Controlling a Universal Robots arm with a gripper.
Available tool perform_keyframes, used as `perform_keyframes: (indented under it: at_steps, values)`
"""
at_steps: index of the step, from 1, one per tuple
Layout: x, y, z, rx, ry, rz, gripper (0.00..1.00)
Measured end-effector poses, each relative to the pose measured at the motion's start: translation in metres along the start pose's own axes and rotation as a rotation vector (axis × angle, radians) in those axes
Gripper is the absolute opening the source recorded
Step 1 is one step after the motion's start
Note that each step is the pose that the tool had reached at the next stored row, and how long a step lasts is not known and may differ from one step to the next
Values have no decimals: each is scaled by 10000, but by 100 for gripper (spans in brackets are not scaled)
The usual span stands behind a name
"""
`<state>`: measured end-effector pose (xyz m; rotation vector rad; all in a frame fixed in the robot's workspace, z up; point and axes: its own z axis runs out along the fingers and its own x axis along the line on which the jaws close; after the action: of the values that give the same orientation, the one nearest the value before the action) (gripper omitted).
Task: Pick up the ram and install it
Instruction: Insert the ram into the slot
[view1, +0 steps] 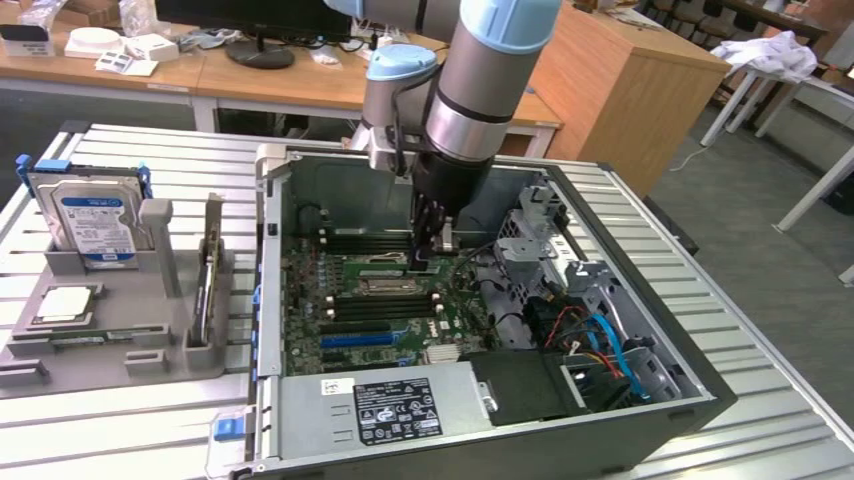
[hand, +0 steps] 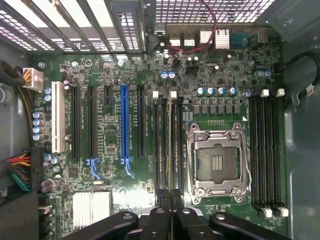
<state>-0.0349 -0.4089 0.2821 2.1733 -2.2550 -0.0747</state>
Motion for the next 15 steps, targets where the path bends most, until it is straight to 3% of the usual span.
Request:
perform_keyframes:
  at_steps: [15]
  values:
    - [1, -2, 56, 1, -1, 0, 12]
